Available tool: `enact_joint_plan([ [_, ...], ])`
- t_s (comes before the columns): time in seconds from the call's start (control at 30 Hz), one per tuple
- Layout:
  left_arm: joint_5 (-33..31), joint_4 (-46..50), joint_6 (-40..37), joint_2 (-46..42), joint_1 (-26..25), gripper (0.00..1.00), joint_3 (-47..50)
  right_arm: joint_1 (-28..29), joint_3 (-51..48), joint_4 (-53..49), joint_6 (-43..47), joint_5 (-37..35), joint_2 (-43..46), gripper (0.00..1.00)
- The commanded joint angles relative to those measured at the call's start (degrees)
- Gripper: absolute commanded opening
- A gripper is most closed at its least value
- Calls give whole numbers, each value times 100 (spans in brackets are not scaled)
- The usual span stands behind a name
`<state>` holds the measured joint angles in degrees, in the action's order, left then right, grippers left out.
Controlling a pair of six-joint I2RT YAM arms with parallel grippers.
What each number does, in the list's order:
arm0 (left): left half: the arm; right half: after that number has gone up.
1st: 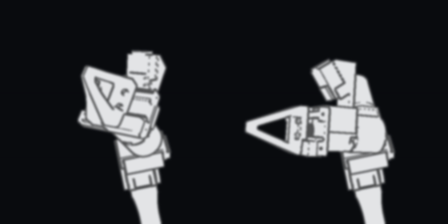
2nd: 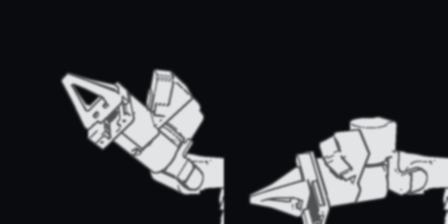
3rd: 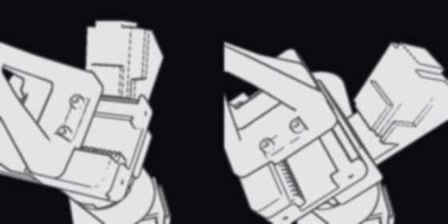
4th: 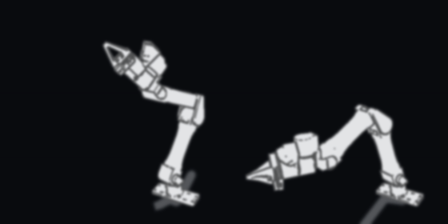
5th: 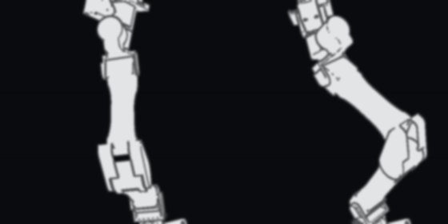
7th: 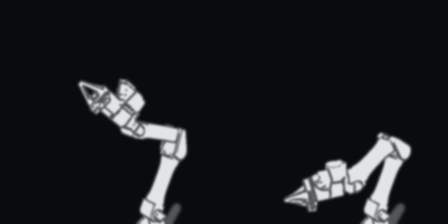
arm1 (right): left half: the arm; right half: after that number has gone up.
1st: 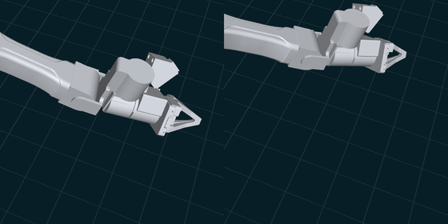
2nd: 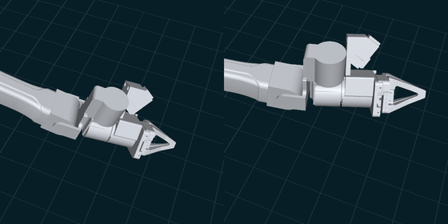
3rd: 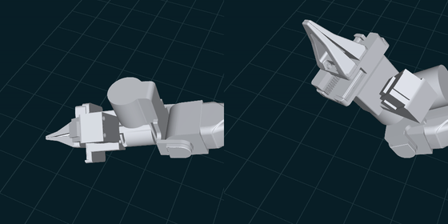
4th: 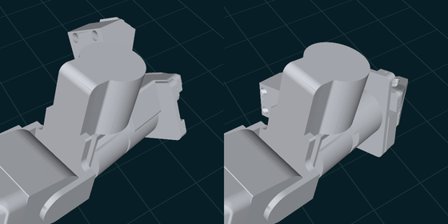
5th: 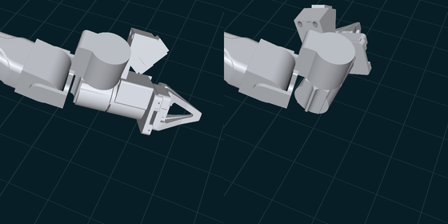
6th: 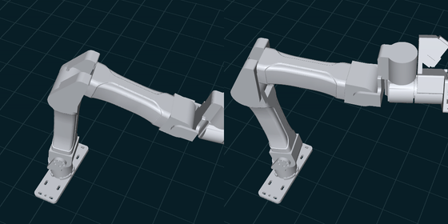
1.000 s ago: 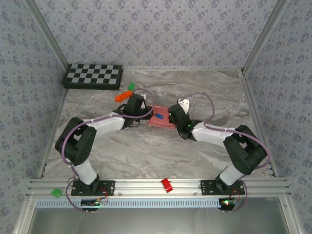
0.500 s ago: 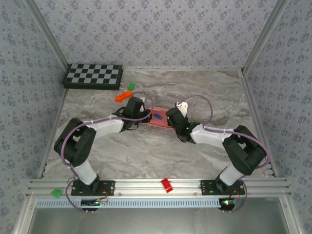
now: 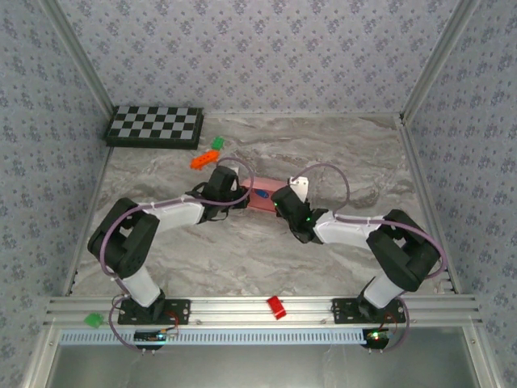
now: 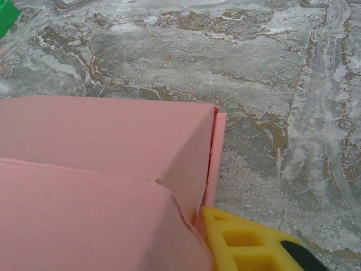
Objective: Fold the paper box
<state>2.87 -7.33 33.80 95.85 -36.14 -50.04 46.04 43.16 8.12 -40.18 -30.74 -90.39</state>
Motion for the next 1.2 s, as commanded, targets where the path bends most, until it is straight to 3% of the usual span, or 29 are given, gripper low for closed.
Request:
enact_joint_plan([
  [0.0, -118, -66, 65, -223, -51, 16, 86, 72, -39, -234, -172, -285, -63, 24],
  [0.83, -596, 226, -97, -1091, -66, 28, 717, 317, -185, -711, -217, -600, 393, 42],
  [1.0, -1101, 567, -148, -1366, -67, 29, 791, 403, -352, -942, -369, -764, 660, 44],
  [1.17, -2139, 1358, -39, -1499, -64, 29, 485, 424, -475, -1558, -737, -1148, 928, 44],
])
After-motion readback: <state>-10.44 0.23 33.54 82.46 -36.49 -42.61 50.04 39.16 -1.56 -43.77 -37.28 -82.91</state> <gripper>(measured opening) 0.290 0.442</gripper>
